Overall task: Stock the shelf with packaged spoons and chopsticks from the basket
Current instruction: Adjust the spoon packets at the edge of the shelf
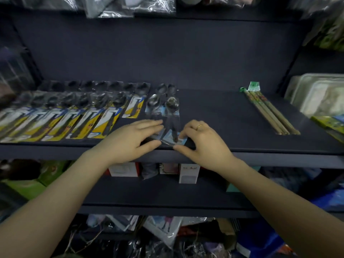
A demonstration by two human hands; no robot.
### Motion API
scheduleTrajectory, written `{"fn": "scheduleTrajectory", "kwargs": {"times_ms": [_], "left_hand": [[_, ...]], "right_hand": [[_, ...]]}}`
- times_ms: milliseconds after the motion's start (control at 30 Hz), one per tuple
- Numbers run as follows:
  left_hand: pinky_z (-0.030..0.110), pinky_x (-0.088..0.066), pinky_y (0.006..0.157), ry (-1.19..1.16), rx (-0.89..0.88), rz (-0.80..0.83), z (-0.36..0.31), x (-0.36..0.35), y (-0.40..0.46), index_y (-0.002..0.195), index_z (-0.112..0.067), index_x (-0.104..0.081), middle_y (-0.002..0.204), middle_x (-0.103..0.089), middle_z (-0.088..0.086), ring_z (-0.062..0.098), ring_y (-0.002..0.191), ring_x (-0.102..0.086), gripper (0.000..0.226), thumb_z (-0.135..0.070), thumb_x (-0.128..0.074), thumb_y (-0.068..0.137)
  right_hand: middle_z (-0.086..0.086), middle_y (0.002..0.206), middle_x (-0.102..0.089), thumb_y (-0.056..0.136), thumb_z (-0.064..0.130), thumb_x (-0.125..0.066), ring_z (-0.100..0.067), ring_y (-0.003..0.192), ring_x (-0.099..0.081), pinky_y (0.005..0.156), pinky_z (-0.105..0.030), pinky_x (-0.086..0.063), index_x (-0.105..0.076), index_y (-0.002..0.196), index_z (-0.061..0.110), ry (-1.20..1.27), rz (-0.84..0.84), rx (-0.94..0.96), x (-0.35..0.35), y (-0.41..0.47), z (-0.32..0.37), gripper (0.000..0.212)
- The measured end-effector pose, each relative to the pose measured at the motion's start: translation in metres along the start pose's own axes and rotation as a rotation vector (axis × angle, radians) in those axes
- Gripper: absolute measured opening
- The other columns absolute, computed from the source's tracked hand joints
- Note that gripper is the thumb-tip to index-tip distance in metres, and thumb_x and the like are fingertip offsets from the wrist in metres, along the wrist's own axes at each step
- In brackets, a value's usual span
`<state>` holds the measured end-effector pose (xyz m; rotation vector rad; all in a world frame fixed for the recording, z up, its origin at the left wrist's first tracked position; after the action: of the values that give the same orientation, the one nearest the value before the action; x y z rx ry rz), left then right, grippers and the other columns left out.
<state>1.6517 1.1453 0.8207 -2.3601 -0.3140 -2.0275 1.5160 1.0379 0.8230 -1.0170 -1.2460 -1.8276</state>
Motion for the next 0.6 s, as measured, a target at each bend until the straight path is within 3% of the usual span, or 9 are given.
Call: {"fn": "scheduleTrajectory", "kwargs": {"times_ms": [100,233,333,433,500,600], "left_hand": [[0.027,-0.018,0.112,0.041,0.036,0.06,0.011,0.0,0.001,0.142,-0.033,-0.023,0.154,-0.014,-0.013,0.008,0.142,-0.014,0.092,-0.078,-0.006,0.064],[0.025,-0.008,0.111,0.092,-0.033,0.046,0.012,-0.011,-0.006,0.143,-0.03,-0.023,0.155,-0.016,-0.003,0.015,0.144,-0.01,0.11,-0.084,0.017,0.056],[0.036,-0.015,0.115,0.109,-0.031,-0.002,0.011,-0.014,-0.006,0.143,-0.028,-0.025,0.155,-0.019,0.001,0.02,0.143,-0.013,0.111,-0.083,0.02,0.057],[0.035,-0.018,0.114,0.114,-0.022,-0.02,0.007,-0.011,-0.005,0.143,-0.028,-0.023,0.154,-0.02,-0.004,0.017,0.142,-0.013,0.106,-0.084,0.009,0.06],[0.032,-0.018,0.113,0.056,-0.018,-0.042,0.004,-0.005,-0.003,0.143,-0.027,-0.023,0.154,-0.019,-0.007,0.012,0.14,-0.014,0.093,-0.076,-0.005,0.065],[0.035,-0.018,0.115,0.015,-0.093,-0.046,-0.002,0.0,0.002,0.141,-0.03,-0.027,0.153,-0.02,-0.011,0.01,0.14,-0.015,0.083,-0.07,-0.01,0.071]], "right_hand": [[-0.006,0.111,-0.063,0.086,0.039,-0.061,-0.025,0.103,-0.056,0.091,-0.038,-0.046,-0.066,0.106,0.008,-0.015,0.024,-0.061,-0.001,-0.001,0.0,0.037],[-0.006,0.116,-0.065,0.088,0.029,-0.061,-0.024,0.107,-0.057,0.095,-0.037,-0.046,-0.066,0.11,0.009,0.023,0.054,-0.034,-0.002,0.003,0.003,0.03],[-0.004,0.124,-0.064,0.092,0.018,-0.055,-0.019,0.115,-0.057,0.099,-0.028,-0.045,-0.062,0.118,0.011,0.053,0.165,-0.002,0.0,0.007,-0.001,0.028],[-0.006,0.127,-0.062,0.092,0.012,-0.054,-0.015,0.115,-0.058,0.093,-0.013,-0.039,-0.066,0.103,0.006,0.095,0.217,-0.021,0.005,0.009,-0.008,0.017],[-0.008,0.126,-0.06,0.091,0.013,-0.055,-0.018,0.115,-0.057,0.093,-0.016,-0.038,-0.068,0.099,0.005,0.078,0.167,-0.038,0.006,0.009,-0.01,0.017],[-0.008,0.11,-0.062,0.09,0.013,-0.056,-0.024,0.1,-0.058,0.086,-0.031,-0.047,-0.072,0.098,0.008,0.014,0.029,-0.061,0.005,0.005,-0.005,0.019]]}}
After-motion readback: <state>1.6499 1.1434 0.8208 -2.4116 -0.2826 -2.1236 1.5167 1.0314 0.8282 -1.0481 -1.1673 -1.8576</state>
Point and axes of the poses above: each hand's wrist, its own y-axis towards the middle knuckle, its own x-axis out of the back of the hand, z = x × y, the point moved 5 cm from there along y, towards the middle knuckle
